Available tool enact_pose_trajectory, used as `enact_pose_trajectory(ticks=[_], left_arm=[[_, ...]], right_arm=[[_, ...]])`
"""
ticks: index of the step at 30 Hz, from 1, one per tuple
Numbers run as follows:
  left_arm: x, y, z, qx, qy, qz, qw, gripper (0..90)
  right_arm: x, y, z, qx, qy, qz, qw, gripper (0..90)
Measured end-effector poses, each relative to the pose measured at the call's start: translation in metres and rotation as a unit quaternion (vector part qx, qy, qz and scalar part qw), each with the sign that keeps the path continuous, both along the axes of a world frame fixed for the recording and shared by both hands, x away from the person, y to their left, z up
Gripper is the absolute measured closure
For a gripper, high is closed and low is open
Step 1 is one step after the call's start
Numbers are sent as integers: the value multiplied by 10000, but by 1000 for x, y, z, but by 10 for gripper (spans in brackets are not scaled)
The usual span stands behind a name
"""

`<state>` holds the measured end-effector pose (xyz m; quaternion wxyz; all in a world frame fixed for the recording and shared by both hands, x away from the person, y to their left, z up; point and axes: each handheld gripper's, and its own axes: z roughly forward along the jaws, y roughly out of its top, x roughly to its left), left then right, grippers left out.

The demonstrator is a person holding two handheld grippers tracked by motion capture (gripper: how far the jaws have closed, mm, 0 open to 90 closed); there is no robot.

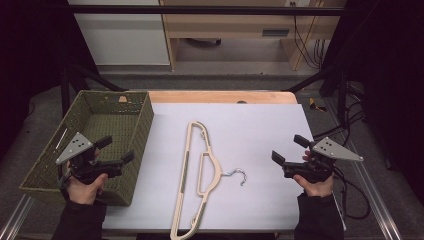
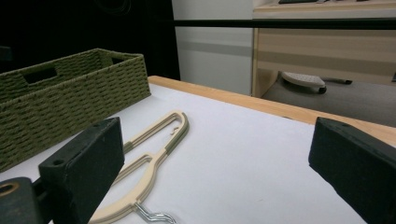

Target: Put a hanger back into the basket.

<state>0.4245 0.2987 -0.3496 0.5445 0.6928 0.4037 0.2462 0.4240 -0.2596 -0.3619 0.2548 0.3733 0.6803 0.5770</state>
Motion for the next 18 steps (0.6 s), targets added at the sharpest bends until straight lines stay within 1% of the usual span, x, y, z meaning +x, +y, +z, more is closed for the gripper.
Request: enact_pose_trajectory(ticks=[3, 5, 9, 12, 15, 18], left_arm=[[0, 2, -1, 11, 13, 23, 10000, 34], [0, 3, -1, -6, 18, 40, 10000, 34], [1, 4, -2, 20, 20, 59, 10000, 35], [1, 4, -2, 32, 34, 56, 10000, 33], [2, 3, -3, 60, 42, 50, 10000, 32], [3, 3, -4, 97, 67, 39, 9999, 31]], right_arm=[[1, 2, -1, -83, 45, 68, 9999, 52], [3, 5, -2, -150, 24, 160, 9998, 59], [5, 15, -4, -247, 71, 284, 9993, 77], [9, 25, -7, -385, 90, 437, 9983, 93], [12, 35, -11, -506, 189, 566, 9969, 103], [14, 40, -14, -555, 233, 646, 9961, 112]])
